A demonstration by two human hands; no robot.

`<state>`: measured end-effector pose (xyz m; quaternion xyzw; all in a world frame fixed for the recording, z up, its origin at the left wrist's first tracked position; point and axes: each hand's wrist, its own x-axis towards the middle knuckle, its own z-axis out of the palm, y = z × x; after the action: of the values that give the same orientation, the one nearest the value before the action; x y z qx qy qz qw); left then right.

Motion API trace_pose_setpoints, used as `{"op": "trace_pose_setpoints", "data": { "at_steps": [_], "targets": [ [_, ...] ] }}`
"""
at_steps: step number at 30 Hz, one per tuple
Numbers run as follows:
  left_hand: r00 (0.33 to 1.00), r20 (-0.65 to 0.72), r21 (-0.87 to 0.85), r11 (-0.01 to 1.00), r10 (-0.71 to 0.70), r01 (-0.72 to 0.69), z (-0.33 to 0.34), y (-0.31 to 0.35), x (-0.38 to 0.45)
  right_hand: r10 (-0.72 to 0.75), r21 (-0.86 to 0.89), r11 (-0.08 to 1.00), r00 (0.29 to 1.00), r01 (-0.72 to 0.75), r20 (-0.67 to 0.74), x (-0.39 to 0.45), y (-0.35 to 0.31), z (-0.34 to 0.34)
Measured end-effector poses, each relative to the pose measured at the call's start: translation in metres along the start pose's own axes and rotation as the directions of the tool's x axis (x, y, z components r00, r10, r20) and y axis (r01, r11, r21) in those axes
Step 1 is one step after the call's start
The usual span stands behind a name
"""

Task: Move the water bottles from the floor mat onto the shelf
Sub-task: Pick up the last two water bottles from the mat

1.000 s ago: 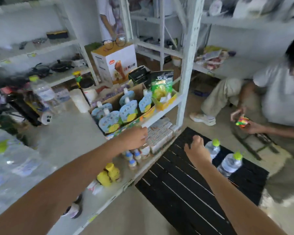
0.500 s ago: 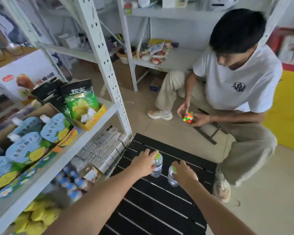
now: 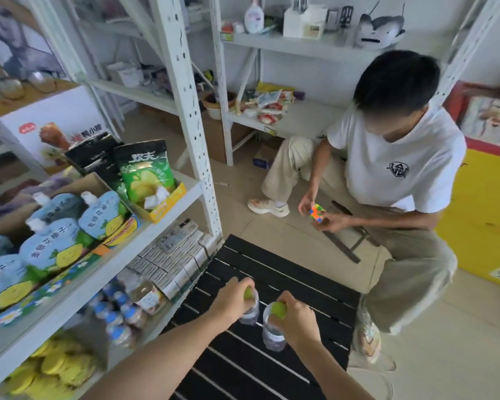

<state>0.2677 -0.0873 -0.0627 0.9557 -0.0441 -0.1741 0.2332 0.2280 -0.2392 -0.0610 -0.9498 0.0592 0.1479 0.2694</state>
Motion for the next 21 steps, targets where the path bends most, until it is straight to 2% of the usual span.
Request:
{"op": "trace_pose_setpoints", "data": {
  "at_steps": [3,5,9,11,17,21],
  "targets": [
    [0.993,-0.120,-0.163,0.986,0.020,-0.040,-0.045,0.001,-0.037,-0.139,0.007,0.990,0.987,0.140,-0.083,-0.028,-0.038,-0.020],
    [0.979,-0.192,-0.182,0.978,0.063,-0.098,-0.083,-0.002,-0.071,-0.265,-0.023,0.964,0.954,0.265,-0.140,-0.054,-0.071,-0.036],
    [0.924,-0.365,-0.155,0.972,0.111,-0.177,-0.156,-0.017,-0.150,-0.481,-0.034,0.870,0.834,0.491,-0.270,-0.111,-0.144,-0.062],
    [0.893,-0.437,-0.143,0.973,0.104,-0.183,-0.189,-0.029,-0.189,-0.552,-0.021,0.820,0.781,0.572,-0.291,-0.137,-0.184,-0.073],
    [0.763,-0.645,-0.178,0.978,-0.032,-0.109,-0.290,-0.097,-0.277,-0.718,0.167,0.639,0.659,0.751,-0.224,-0.187,-0.295,-0.077],
    [0.687,-0.715,-0.146,0.989,-0.129,0.034,-0.338,-0.153,-0.319,-0.833,0.206,0.485,0.520,0.850,-0.189,-0.204,-0.370,-0.047]
  ]
}}
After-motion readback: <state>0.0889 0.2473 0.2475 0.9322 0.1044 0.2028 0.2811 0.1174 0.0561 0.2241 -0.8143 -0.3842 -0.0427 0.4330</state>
